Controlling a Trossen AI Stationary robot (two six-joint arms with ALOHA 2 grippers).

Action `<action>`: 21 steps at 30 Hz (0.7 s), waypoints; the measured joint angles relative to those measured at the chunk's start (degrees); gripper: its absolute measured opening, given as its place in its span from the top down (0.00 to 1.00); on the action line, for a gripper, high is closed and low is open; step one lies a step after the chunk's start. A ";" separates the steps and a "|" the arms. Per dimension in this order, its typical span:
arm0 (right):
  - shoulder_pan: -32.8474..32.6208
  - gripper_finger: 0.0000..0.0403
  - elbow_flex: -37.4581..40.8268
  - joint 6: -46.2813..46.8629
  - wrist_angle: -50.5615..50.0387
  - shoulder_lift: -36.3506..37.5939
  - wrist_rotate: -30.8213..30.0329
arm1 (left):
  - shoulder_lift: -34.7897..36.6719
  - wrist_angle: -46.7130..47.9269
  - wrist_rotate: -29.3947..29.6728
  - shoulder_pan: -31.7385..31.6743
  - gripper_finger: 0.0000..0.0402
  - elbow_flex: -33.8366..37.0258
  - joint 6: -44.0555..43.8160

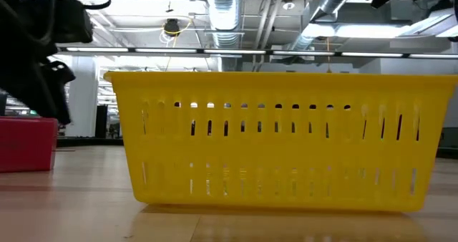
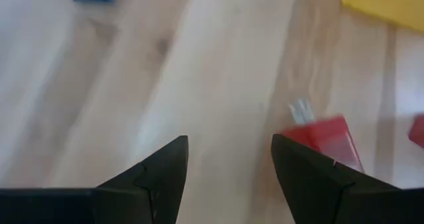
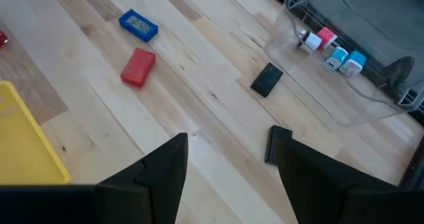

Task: Pick & Place Office items
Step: Put the top left red charger adapter into the transparent bin

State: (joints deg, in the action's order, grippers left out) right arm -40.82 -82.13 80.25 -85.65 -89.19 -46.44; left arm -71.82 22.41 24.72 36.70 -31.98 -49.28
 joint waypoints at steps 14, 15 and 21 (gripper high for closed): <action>0.00 0.46 0.00 2.08 -2.44 0.00 -0.50 | -0.01 -0.21 -4.79 -2.15 0.46 -3.51 5.73; 0.00 0.46 0.00 2.00 -2.50 0.00 -0.55 | 0.60 -1.06 -6.72 -3.29 0.46 -3.52 8.94; 0.01 0.46 0.00 3.62 -4.48 0.00 -0.42 | 3.22 -2.68 -16.88 -13.91 0.47 -3.62 17.23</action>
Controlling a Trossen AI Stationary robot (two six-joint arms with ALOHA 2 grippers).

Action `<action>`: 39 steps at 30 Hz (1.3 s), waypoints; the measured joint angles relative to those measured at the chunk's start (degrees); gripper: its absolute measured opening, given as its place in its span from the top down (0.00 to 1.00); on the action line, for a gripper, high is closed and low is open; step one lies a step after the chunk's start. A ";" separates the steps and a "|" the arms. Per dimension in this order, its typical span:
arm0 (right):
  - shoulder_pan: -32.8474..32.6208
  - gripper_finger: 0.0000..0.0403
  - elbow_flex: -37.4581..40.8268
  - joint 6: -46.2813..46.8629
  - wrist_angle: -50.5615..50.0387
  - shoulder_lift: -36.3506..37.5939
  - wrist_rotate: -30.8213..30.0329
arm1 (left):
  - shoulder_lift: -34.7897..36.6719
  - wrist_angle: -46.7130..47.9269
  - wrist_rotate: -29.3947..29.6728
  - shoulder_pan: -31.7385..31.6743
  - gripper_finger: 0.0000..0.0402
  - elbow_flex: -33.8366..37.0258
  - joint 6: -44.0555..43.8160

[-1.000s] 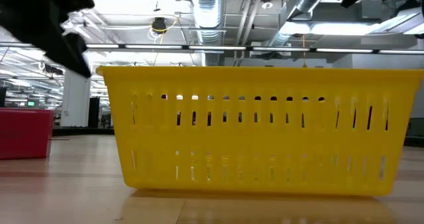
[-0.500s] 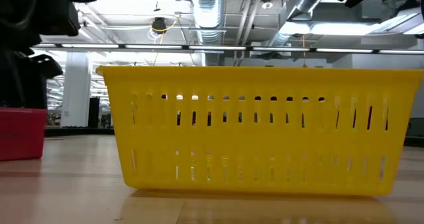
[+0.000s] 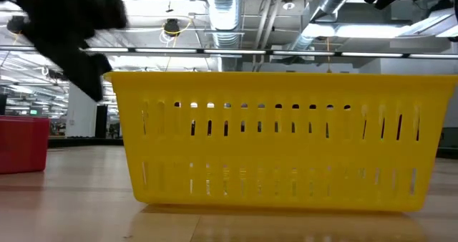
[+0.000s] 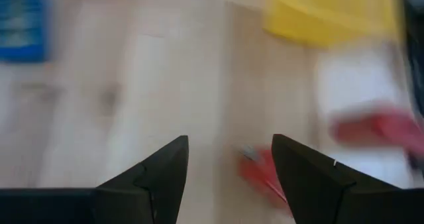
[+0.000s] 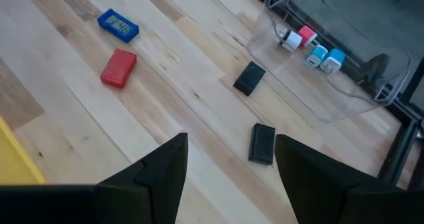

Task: Pick & Place Office items
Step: Put the top left red charger adapter into the transparent bin

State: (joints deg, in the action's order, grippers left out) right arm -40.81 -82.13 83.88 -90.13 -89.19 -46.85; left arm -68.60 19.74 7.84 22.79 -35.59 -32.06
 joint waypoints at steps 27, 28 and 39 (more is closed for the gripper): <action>-0.12 0.46 -0.02 -4.61 0.09 5.47 3.62 | -26.68 36.64 -24.71 -8.00 0.49 -27.89 -22.16; -0.10 0.46 -0.02 -4.96 0.10 5.66 3.81 | -28.00 37.05 -25.76 -7.55 0.49 -28.96 -22.14; -0.19 0.46 -0.02 -8.93 0.11 5.68 3.85 | -34.30 41.17 -25.24 -3.48 0.47 -35.32 -26.36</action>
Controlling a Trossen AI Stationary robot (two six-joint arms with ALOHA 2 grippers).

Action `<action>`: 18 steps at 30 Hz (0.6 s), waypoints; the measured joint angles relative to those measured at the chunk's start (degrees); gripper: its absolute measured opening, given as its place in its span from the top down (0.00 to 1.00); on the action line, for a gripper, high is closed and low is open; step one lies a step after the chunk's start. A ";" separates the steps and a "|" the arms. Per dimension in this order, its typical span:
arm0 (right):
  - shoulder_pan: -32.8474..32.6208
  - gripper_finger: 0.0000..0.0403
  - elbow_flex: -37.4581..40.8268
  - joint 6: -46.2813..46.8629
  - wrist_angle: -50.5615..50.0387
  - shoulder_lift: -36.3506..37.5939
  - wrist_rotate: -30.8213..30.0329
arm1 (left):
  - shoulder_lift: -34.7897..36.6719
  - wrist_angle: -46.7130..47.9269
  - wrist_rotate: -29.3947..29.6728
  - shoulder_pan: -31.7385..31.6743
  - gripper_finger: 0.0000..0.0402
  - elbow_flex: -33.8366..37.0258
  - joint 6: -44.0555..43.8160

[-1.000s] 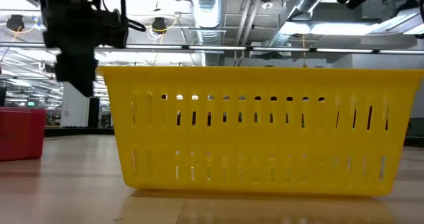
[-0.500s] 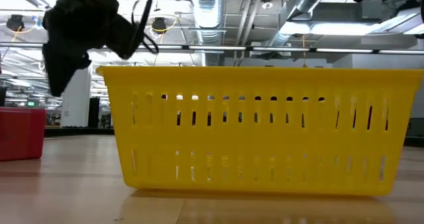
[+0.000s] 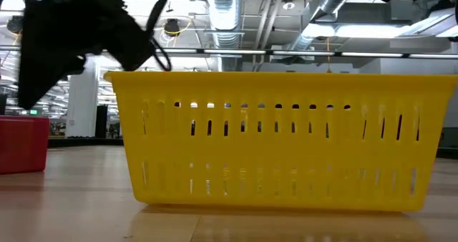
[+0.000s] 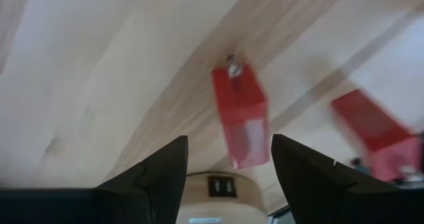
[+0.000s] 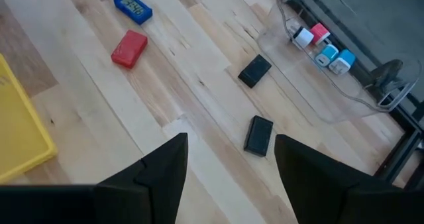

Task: Pick & Place Office items
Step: Put the top left red charger adapter into the transparent bin

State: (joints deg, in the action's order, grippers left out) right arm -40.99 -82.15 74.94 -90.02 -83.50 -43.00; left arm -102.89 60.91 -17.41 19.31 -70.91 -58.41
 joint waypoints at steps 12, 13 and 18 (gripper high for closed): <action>-1.11 0.46 0.00 -0.42 0.02 -0.02 -1.64 | -0.46 -2.58 2.03 3.68 0.47 0.02 -4.12; -1.17 0.46 0.00 -0.39 0.01 -0.02 -1.64 | -0.46 -2.47 2.05 3.93 0.47 0.05 -4.50; -1.84 0.46 0.00 0.09 0.01 -0.02 -1.68 | -0.44 -4.94 2.42 5.10 0.47 1.98 -5.41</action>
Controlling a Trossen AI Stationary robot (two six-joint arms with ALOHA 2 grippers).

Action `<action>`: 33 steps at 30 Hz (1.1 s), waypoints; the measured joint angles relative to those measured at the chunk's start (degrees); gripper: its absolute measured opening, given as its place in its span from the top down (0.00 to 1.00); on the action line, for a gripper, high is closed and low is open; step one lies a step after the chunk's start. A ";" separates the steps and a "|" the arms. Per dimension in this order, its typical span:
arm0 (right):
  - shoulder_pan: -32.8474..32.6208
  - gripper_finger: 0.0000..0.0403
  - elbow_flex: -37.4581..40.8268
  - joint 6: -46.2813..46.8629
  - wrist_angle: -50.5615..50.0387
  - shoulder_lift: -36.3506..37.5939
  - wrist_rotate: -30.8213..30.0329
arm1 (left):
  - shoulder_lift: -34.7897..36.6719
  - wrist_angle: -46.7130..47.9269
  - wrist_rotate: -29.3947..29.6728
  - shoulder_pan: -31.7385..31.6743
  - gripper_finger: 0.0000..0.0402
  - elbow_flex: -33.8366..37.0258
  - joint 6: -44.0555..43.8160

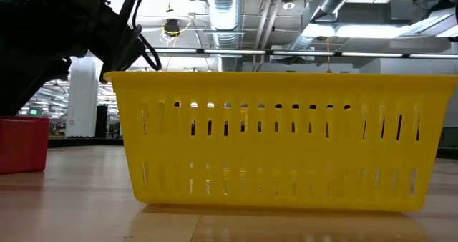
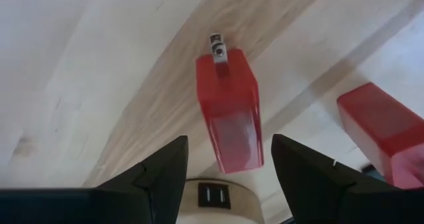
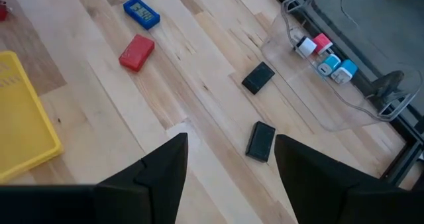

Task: Pick & Place Office items
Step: Put the top left red charger adapter into the transparent bin

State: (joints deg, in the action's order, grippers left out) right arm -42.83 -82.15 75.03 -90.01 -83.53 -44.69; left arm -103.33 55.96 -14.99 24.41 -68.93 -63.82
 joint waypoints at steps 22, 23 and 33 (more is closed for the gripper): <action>0.00 0.46 0.00 0.41 -0.01 -0.04 -0.17 | 0.22 -4.98 2.91 -0.78 0.72 4.05 3.63; 0.00 0.46 0.00 0.41 -0.01 -0.02 -0.17 | 0.22 -4.94 3.29 -1.11 0.72 4.03 4.28; 0.00 0.46 0.00 -0.29 0.00 -0.04 -0.26 | 3.29 -6.30 14.69 -7.07 0.72 4.09 13.78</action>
State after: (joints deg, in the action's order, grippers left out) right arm -42.83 -82.15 74.74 -90.01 -83.57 -44.95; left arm -100.04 49.66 -0.29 17.34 -64.84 -50.04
